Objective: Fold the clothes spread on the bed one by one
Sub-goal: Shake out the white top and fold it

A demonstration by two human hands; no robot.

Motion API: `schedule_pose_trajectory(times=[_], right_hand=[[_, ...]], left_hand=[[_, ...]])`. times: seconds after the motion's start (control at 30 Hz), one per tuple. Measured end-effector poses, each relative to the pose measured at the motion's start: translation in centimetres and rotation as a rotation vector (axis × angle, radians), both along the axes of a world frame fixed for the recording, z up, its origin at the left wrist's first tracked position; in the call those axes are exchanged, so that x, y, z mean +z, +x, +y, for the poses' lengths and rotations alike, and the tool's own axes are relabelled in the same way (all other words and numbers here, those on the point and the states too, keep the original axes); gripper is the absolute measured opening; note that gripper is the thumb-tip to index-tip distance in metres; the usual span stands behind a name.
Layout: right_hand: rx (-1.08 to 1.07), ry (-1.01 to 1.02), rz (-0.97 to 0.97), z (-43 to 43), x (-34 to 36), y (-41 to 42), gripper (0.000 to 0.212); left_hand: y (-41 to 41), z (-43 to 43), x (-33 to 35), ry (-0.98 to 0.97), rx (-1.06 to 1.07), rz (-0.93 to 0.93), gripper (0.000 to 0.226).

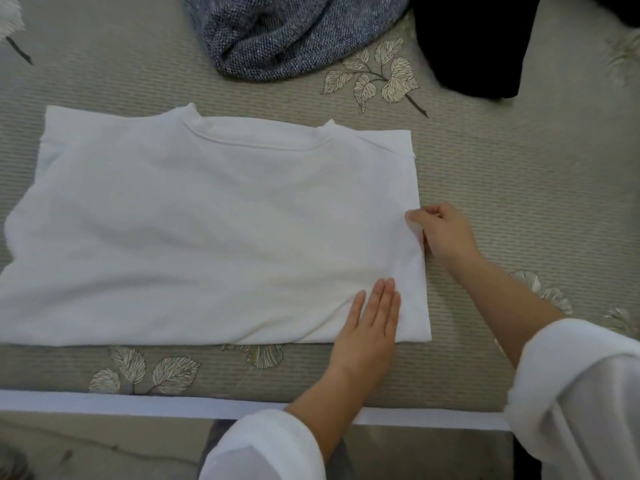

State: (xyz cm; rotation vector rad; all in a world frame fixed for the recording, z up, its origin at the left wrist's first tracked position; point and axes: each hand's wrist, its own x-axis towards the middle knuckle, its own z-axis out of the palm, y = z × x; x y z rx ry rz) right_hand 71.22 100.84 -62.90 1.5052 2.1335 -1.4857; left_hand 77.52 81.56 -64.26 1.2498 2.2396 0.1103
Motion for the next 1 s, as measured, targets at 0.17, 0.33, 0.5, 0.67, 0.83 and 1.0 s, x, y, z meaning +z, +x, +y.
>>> schedule_pose_trajectory(times=[0.17, 0.33, 0.5, 0.67, 0.83, 1.0], right_hand=[[-0.006, -0.040, -0.042, 0.0, 0.2, -1.8, 0.036], [0.077, -0.272, -0.094, 0.6, 2.3, -3.2, 0.025], [0.103, -0.347, -0.008, -1.8, 4.9, -5.6, 0.018], [0.001, -0.272, 0.200, -7.1, 8.5, -9.5, 0.019], [0.102, -0.235, 0.280, -16.1, 9.3, -14.2, 0.014], [0.233, -0.162, 0.251, -25.1, 7.8, -18.1, 0.017]], left_hand=[[1.5, 0.5, 0.1, -0.038, 0.003, 0.143, 0.051], [-0.9, 0.2, 2.5, -0.079, -0.038, -0.050, 0.052], [-5.1, -3.7, 4.5, 0.351, 0.113, -0.435, 0.051], [-8.0, -11.9, 7.9, 0.796, 0.656, -0.642, 0.045], [-11.6, -19.3, 7.6, 0.709, 1.076, -0.549, 0.054], [-13.2, -25.0, 5.9, 0.751, 1.387, -0.673, 0.036]])
